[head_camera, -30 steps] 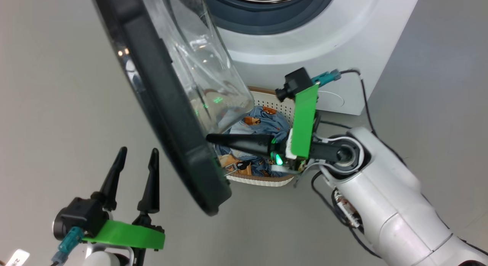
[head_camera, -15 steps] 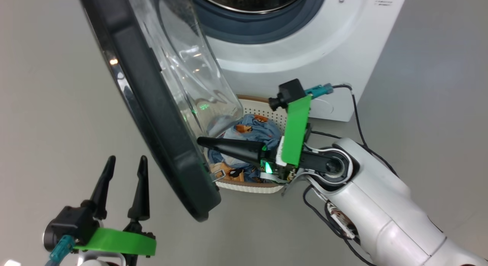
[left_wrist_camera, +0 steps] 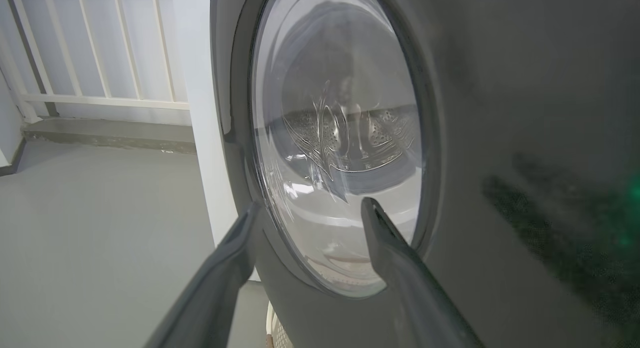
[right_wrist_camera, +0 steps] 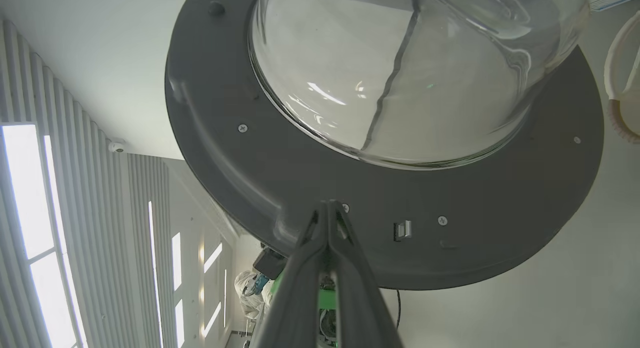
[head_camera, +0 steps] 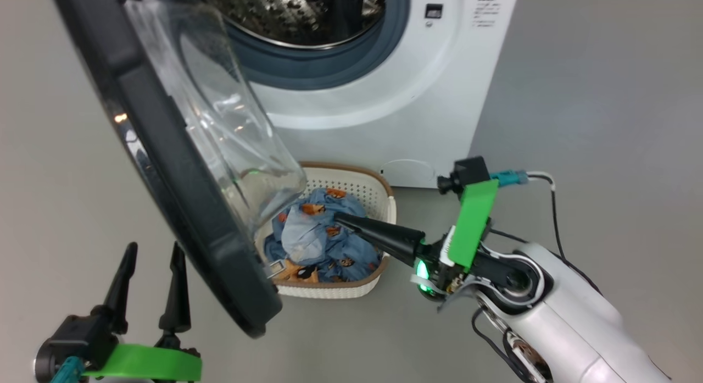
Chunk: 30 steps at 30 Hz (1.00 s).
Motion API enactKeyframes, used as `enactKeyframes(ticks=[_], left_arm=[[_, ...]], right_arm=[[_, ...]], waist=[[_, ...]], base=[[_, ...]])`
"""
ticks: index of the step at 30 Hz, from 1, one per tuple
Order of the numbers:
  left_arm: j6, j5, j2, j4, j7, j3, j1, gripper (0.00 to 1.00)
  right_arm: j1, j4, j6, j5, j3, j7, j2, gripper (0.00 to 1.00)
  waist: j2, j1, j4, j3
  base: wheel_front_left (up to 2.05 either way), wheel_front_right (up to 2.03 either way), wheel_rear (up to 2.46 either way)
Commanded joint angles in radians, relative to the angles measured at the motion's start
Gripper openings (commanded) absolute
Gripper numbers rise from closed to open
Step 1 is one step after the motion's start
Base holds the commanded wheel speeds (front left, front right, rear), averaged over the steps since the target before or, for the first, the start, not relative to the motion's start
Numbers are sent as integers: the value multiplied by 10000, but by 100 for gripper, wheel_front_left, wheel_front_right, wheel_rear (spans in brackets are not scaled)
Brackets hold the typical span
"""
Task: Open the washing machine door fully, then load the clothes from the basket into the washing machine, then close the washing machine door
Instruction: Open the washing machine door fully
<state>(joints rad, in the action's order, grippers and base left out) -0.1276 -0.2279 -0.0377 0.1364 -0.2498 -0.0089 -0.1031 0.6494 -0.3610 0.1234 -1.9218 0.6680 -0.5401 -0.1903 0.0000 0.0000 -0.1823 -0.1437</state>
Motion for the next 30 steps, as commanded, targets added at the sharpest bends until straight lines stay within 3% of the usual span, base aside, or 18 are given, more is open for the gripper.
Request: enactKeyframes(ticks=[1,16,17,19,20,30], left_arm=[[-31,127,-251,-288,-120,411,45,100],[-31,224,-249,-429,-120,723,709,100],[-31,223,-245,-443,-120,749,757,100],[-31,224,-239,-474,-120,808,842,100],[-31,224,-235,-488,-120,839,885,100],[-31,173,-186,-513,-120,1036,1168,100]], right_arm=[[-307,395,73,-80,-41,216,62,0],[-1834,1658,73,-509,-418,1459,-610,0],[-1940,1730,73,-489,-480,1623,-638,4],[-2119,1879,73,-376,-631,2009,-678,47],[-2208,1929,73,-274,-742,2288,-689,100],[-2812,2799,73,2162,-1781,5327,-815,100]], waist=[[0,0,266,271],[0,0,919,897],[0,0,974,919],[0,0,1071,955],[0,0,1115,968],[0,0,1402,1078]], base=[[0,0,0],[0,0,0],[0,0,0],[0,0,0],[0,0,0],[0,0,0]])
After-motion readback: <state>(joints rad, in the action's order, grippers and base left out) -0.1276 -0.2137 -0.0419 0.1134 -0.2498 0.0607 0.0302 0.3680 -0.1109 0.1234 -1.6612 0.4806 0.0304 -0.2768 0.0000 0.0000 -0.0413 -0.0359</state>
